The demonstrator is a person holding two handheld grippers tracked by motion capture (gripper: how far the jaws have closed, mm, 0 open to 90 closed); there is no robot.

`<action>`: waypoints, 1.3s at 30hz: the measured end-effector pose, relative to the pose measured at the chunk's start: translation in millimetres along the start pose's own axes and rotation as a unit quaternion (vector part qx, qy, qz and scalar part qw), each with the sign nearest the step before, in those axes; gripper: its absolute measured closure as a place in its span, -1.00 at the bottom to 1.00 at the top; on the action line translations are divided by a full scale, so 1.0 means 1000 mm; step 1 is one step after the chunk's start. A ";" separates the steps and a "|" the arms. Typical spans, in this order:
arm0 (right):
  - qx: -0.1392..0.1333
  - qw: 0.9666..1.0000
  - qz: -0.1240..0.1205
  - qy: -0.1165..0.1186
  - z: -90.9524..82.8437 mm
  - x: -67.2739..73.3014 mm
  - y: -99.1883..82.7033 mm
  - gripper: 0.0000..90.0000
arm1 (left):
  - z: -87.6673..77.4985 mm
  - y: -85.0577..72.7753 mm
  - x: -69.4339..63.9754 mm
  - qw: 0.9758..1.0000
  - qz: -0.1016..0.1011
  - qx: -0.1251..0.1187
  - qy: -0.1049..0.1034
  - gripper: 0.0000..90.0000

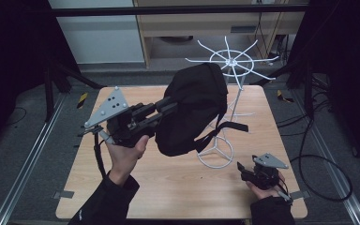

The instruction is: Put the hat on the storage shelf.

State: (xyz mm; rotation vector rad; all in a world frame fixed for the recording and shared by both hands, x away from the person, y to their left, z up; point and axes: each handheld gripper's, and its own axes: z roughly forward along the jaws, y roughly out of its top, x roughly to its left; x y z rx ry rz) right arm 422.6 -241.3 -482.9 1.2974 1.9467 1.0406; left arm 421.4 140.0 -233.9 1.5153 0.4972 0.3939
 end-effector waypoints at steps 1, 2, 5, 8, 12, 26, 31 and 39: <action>0.000 1.000 0.001 0.000 0.000 0.000 0.000 -0.24 | 0.000 -0.002 0.001 1.000 -0.001 0.004 0.001 0.64; 0.000 1.000 0.001 0.000 0.000 0.000 0.000 -0.24 | 0.001 -0.005 0.001 1.000 -0.001 0.010 0.003 0.64; 0.000 1.000 0.000 0.000 0.000 0.000 0.000 -0.24 | 0.003 -0.011 0.002 1.000 0.000 0.021 0.006 0.62; 0.000 1.000 0.000 0.000 0.000 0.000 0.000 -0.24 | 0.005 -0.018 0.004 0.999 -0.006 0.030 0.007 0.62; 0.001 1.000 0.000 0.000 0.000 0.000 0.000 -0.24 | 0.009 -0.024 0.003 0.999 -0.004 0.039 0.008 0.62; 0.003 1.000 0.003 0.000 0.000 0.000 -0.001 -0.25 | -0.006 -0.034 0.002 0.999 0.001 0.036 0.010 0.18; 0.004 1.000 0.006 -0.001 0.000 -0.001 -0.001 -0.27 | -0.029 -0.045 0.007 0.999 0.001 0.037 0.023 0.04; 0.002 1.000 0.011 -0.005 0.000 -0.002 -0.002 -0.31 | -0.066 -0.085 0.026 0.994 0.000 0.075 0.081 -0.18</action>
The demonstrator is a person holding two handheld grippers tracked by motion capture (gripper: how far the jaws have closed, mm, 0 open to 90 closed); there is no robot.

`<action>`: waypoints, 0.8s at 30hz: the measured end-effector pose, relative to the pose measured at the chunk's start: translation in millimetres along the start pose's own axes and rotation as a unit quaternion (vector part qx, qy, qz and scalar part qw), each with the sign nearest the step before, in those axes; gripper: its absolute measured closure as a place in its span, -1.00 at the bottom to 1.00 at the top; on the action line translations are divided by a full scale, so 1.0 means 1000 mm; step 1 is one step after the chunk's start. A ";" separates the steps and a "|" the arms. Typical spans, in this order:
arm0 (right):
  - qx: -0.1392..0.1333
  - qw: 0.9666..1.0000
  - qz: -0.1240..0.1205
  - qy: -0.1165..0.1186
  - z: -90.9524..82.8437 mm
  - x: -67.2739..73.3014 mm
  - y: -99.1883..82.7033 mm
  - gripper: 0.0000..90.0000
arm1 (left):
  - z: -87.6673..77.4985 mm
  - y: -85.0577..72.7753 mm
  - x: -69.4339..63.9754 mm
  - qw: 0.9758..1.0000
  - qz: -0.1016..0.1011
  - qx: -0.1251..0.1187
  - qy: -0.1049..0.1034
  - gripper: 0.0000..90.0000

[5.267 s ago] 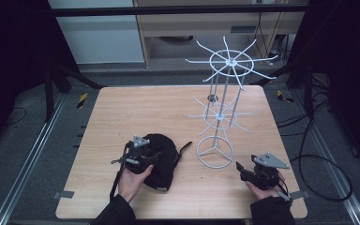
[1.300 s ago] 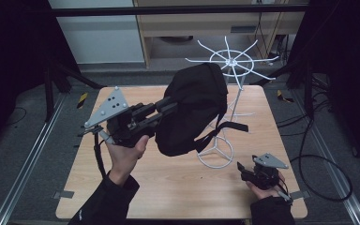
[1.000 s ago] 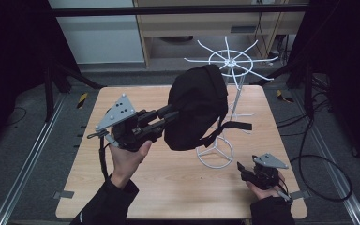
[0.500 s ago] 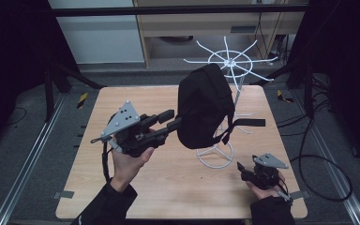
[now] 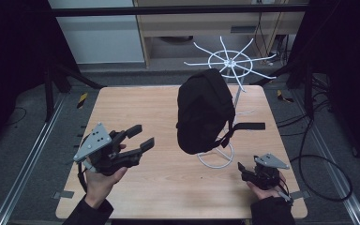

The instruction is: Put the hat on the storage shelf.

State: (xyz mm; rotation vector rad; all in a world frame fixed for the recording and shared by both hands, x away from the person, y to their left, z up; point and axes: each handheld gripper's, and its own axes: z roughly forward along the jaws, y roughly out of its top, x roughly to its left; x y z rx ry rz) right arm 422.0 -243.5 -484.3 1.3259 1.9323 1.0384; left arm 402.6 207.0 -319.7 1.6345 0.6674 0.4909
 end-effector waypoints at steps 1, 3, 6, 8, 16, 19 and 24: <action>0.001 1.000 0.000 -0.002 0.000 0.000 0.000 -0.34 | -0.004 -0.018 0.008 1.000 -0.008 0.016 0.016 -0.22; 0.000 1.000 0.001 -0.002 0.000 -0.001 0.000 -0.34 | -0.007 -0.030 0.014 0.999 -0.012 0.027 0.026 -0.23; 0.001 1.000 0.004 -0.002 0.000 -0.002 -0.001 -0.36 | -0.011 -0.058 0.027 0.997 -0.025 0.057 0.050 -0.29; 0.002 1.000 0.006 -0.002 0.000 -0.002 -0.001 -0.37 | -0.014 -0.077 0.037 0.994 -0.034 0.075 0.074 -0.32; 0.002 1.000 0.004 -0.003 0.001 -0.002 -0.001 -0.43 | -0.028 -0.136 0.081 0.974 -0.054 0.146 0.162 -0.47; 0.002 1.000 0.001 -0.003 0.002 -0.002 -0.002 -0.45 | -0.030 -0.145 0.089 0.968 -0.059 0.162 0.182 -0.49; 0.006 1.000 0.004 -0.002 0.003 -0.002 -0.002 -0.50 | -0.032 -0.162 0.106 0.955 -0.074 0.196 0.209 -0.52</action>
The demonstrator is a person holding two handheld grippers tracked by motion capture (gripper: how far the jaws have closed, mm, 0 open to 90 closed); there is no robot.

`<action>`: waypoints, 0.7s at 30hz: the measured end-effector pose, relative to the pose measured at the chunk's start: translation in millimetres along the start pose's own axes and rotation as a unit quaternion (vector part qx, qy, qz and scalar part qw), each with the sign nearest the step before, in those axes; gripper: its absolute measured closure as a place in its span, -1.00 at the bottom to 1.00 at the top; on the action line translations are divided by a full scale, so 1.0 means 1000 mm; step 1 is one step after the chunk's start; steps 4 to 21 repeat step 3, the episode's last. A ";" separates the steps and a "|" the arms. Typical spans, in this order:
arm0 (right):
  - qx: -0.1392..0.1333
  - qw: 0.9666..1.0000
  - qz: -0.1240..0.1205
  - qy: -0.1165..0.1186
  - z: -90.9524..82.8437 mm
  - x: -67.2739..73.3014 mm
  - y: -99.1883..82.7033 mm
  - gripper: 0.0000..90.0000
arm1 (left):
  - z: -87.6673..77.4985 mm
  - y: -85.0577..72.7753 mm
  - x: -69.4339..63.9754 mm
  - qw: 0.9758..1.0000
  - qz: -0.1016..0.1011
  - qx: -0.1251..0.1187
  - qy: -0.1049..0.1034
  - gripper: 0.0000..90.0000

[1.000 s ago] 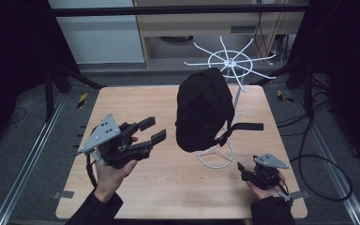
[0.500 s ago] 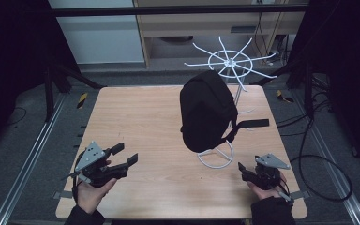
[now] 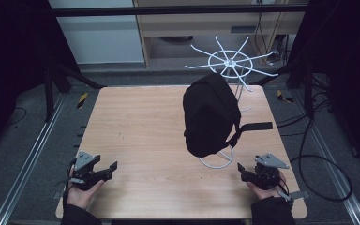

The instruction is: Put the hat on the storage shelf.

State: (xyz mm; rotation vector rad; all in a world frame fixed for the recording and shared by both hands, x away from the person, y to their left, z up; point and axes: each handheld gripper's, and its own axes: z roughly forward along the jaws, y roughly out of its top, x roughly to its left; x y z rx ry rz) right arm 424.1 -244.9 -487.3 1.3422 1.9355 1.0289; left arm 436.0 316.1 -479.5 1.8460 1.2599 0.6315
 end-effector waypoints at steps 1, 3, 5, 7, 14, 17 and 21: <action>0.000 1.000 -0.003 -0.002 0.001 -0.001 0.000 -0.51 | 0.002 -0.001 0.002 1.000 0.003 0.008 0.003 -0.53; 0.002 1.000 -0.001 -0.002 0.002 -0.001 -0.001 -0.53 | 0.005 -0.003 0.004 1.000 0.007 0.013 0.006 -0.56; 0.002 1.000 -0.001 -0.002 0.002 -0.001 -0.001 -0.53 | 0.005 -0.003 0.004 1.000 0.007 0.013 0.006 -0.56; 0.002 1.000 -0.001 -0.002 0.002 -0.001 -0.001 -0.53 | 0.005 -0.003 0.004 1.000 0.007 0.013 0.006 -0.56; 0.002 1.000 -0.001 -0.002 0.002 -0.001 -0.001 -0.53 | 0.005 -0.003 0.004 1.000 0.007 0.013 0.006 -0.56; 0.002 1.000 -0.001 -0.002 0.002 -0.001 -0.001 -0.53 | 0.005 -0.003 0.004 1.000 0.007 0.013 0.006 -0.56; 0.002 1.000 -0.001 -0.002 0.002 -0.001 -0.001 -0.53 | 0.005 -0.003 0.004 1.000 0.007 0.013 0.006 -0.56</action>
